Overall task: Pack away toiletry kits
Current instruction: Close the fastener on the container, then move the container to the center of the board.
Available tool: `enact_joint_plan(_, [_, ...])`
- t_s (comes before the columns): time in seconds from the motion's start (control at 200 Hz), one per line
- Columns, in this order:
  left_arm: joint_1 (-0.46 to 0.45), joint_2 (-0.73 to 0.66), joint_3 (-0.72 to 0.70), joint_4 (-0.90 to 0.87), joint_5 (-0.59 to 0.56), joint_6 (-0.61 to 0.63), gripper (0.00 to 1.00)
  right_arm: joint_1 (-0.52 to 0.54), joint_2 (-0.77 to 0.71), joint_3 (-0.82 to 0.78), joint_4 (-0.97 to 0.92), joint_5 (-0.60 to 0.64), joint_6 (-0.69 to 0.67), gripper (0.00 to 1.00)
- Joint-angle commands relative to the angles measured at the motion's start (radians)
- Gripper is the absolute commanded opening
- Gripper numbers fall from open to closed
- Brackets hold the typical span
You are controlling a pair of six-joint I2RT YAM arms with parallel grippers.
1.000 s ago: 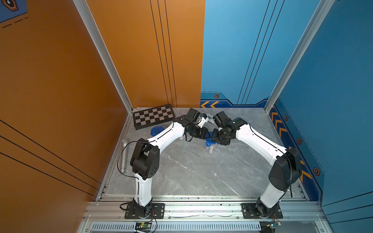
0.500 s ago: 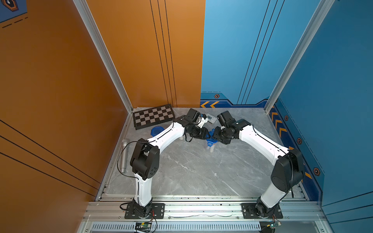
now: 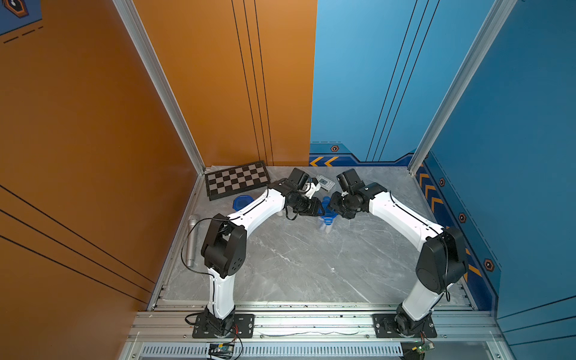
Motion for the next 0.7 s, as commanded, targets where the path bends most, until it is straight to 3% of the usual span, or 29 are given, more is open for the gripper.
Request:
enact_joint_plan(0.0, [-0.055,0.031,-0.011,-0.051,0.074,0.0,0.44,0.024,0.033,-0.054,-0.01,-0.053,-0.033,0.58])
enact_joint_plan(0.36, [-0.03,-0.046,-0.049,-0.052,0.064,-0.023,0.55,0.008,0.007,0.007,-0.089,-0.012,-0.119,0.72])
enact_joint_plan(0.696, [0.036,-0.146,-0.083,-0.052,0.023,-0.026,0.55,0.014,-0.048,0.023,-0.159,0.011,-0.158,0.77])
